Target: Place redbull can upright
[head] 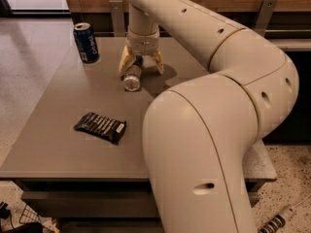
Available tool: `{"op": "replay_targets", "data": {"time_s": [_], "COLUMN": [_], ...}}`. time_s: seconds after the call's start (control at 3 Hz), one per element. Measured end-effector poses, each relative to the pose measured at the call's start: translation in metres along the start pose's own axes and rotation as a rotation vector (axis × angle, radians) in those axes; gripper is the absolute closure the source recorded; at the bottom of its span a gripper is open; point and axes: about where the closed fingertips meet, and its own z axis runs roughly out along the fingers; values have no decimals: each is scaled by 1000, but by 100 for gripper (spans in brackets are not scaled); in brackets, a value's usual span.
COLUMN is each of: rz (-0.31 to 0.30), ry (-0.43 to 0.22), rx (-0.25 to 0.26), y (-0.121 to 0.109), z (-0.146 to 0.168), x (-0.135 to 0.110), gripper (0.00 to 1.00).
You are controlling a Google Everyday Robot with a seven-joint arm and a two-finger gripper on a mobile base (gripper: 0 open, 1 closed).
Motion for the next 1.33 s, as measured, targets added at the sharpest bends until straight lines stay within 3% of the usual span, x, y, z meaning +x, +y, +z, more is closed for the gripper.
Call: {"op": "replay_targets", "data": {"time_s": [1.0, 1.33], "rz": [-1, -2], "ry": [-3, -4], "rx": [-2, -3], "y": [2, 3], "z": [0, 2], "x": [-2, -4], "gripper": [95, 100]}}
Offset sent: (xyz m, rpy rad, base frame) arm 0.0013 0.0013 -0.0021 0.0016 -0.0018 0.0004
